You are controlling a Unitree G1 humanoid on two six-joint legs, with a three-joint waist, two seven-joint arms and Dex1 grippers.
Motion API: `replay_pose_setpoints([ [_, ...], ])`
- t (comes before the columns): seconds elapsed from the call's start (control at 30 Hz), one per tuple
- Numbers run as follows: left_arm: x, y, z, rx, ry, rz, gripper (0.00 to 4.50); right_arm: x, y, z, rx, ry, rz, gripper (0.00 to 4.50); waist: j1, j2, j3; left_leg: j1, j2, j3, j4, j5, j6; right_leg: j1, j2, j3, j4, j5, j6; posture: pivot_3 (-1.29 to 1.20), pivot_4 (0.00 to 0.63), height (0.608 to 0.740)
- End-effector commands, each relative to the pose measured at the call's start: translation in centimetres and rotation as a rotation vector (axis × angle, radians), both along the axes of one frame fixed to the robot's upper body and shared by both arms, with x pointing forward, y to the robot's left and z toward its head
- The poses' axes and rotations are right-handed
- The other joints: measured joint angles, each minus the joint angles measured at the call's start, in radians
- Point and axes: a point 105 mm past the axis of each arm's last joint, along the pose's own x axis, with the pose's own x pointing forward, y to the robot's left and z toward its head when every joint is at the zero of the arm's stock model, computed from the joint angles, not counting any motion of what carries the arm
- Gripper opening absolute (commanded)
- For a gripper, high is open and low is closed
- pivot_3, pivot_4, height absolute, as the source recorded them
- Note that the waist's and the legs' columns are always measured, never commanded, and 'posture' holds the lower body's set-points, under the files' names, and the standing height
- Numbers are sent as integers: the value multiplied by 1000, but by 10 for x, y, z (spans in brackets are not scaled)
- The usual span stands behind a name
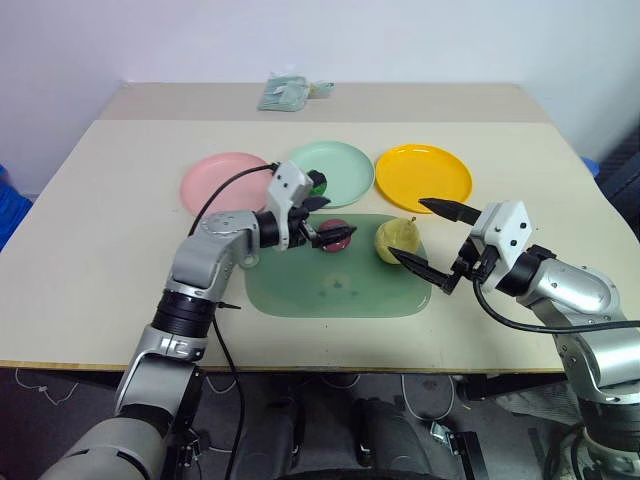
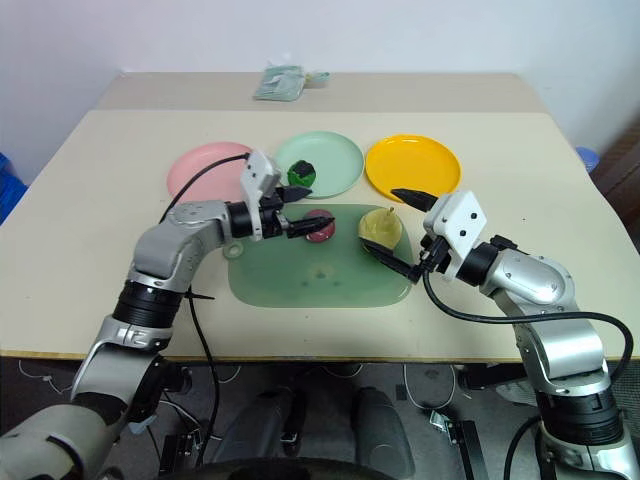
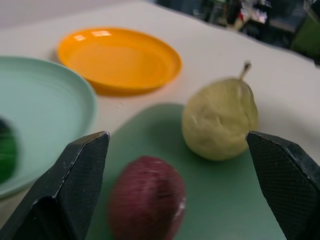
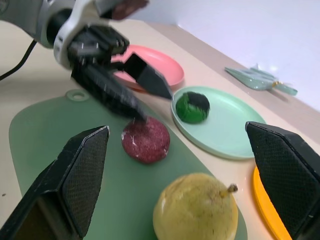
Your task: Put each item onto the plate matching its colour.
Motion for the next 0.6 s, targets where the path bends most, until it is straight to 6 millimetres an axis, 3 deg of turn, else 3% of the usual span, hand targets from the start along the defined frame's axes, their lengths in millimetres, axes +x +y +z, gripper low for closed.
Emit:
replay_pose_setpoints([
  [0.03, 5, -9, -3, 92, -71, 7, 4473, -9, 2, 13, 14, -70, 14, 4500, 0, 0, 0, 0, 0, 0, 0, 0, 0, 0, 0, 0, 0, 0, 0, 0, 150, 740],
  [0.23, 12, -5, -17, 184, -92, 58, 4473, -14, 0, 10, 13, -71, -4, 4500, 1, 0, 0, 0, 0, 0, 0, 0, 0, 0, 0, 0, 0, 0, 0, 0, 150, 740],
  [0.33, 15, -1, -21, 204, -86, 76, 3630, -14, -2, 7, 15, -68, -12, 4500, 1, 0, 0, 0, 0, 0, 0, 0, 0, 0, 0, 0, 0, 0, 0, 0, 150, 740],
  [0.43, 15, 1, -22, 211, -82, 79, 2355, -14, -4, 5, 15, -66, -16, 4500, 0, 0, 0, 0, 0, 0, 0, 0, 0, 0, 0, 0, 0, 0, 0, 0, 150, 740],
  [0.6, 13, 5, -17, 196, -99, 95, 2270, -11, -3, 5, 18, -69, -10, 4500, 0, 0, 0, 0, 0, 0, 0, 0, 0, 0, 0, 0, 0, 0, 0, 0, 150, 740],
])
